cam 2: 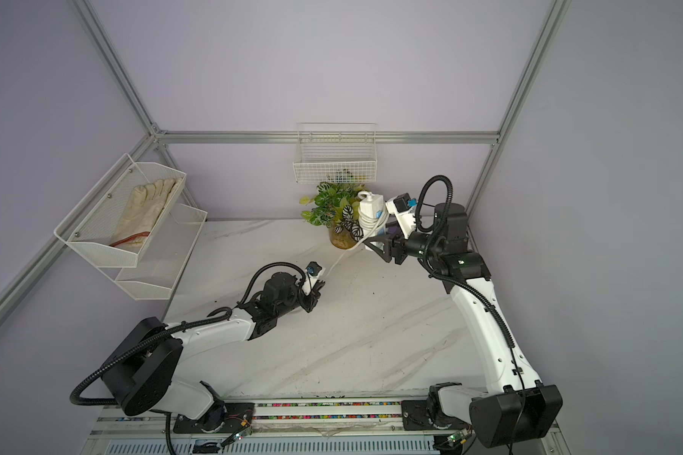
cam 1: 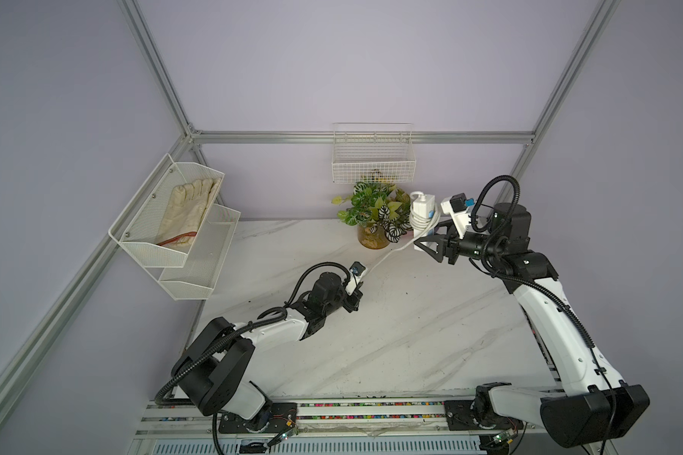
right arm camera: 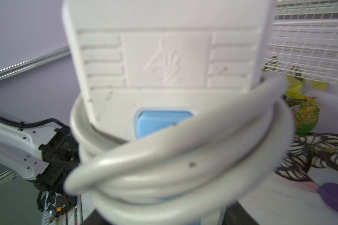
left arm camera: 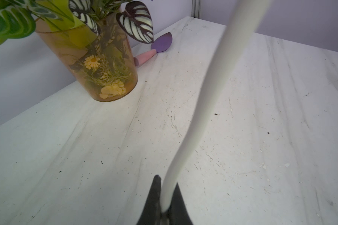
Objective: Wrap the cord around the power strip
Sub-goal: Wrap the power cord around the power strip.
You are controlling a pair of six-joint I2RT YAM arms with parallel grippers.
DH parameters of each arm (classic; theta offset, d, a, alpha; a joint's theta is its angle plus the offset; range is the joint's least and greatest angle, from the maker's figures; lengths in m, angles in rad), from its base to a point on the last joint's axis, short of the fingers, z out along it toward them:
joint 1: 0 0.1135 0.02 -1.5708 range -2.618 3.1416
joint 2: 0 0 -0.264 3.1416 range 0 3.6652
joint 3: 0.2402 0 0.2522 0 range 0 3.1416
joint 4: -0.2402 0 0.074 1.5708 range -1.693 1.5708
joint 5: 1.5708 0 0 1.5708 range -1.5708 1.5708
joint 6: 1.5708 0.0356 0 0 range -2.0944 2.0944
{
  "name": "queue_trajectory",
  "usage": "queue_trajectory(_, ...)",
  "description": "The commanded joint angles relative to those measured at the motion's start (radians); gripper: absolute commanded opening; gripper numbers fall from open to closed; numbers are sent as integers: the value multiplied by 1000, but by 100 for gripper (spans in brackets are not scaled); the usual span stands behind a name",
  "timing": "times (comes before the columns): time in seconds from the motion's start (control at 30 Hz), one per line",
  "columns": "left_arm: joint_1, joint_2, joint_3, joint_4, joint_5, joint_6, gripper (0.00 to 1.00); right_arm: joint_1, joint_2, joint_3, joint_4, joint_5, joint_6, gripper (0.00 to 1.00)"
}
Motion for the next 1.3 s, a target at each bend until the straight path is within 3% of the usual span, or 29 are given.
queue_trajectory(0.0, 82, 47, 75, -106, 32, 49, 0, -11, -76, -31, 106, -268, -86, 0)
queue_trajectory(0.13, 120, 98, 180, -173, 68, 111, 0, -9, -116, -111, 101, -409, -159, 0)
queue_trajectory(0.23, 140, 139, 249, -196, 89, 131, 0, -4, -143, -151, 56, -419, -234, 0)
queue_trajectory(0.4, 168, 204, 352, -223, 128, 154, 0, 22, -155, -163, -163, -364, -433, 0)
queue_trajectory(0.6, 187, 280, 510, -308, 145, 210, 0, 123, -105, -137, -440, -213, -675, 0)
queue_trajectory(0.8, 199, 322, 634, -383, 150, 266, 0, 179, -100, -175, -453, -117, -679, 0)
queue_trajectory(1.07, 216, 315, 746, -448, 144, 306, 0, 275, -25, -205, -486, 99, -694, 0)
queue_trajectory(1.27, 218, 306, 812, -487, 164, 319, 0, 328, 37, -217, -432, 263, -617, 0)
